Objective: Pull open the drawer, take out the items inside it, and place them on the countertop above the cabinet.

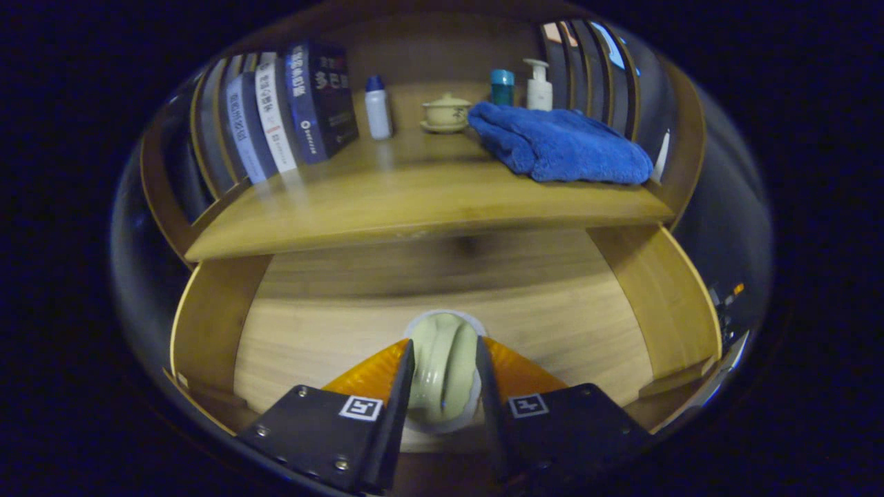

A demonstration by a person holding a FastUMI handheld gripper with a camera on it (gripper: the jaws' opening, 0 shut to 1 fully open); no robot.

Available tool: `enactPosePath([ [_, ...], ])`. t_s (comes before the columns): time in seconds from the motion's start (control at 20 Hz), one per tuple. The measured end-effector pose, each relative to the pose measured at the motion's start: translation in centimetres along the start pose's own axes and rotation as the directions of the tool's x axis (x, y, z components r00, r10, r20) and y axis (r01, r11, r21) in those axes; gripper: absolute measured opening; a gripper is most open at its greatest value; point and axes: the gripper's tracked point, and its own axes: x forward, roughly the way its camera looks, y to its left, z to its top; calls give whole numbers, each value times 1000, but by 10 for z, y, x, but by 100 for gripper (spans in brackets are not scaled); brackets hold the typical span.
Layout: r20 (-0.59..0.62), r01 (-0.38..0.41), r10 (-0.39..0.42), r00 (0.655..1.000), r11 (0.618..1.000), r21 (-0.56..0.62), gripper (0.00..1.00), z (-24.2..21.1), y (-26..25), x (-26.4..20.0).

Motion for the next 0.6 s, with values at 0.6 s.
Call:
enactPosePath([
  [0.6,232,-215,205,951,977,16,16,29,18,-29],
])
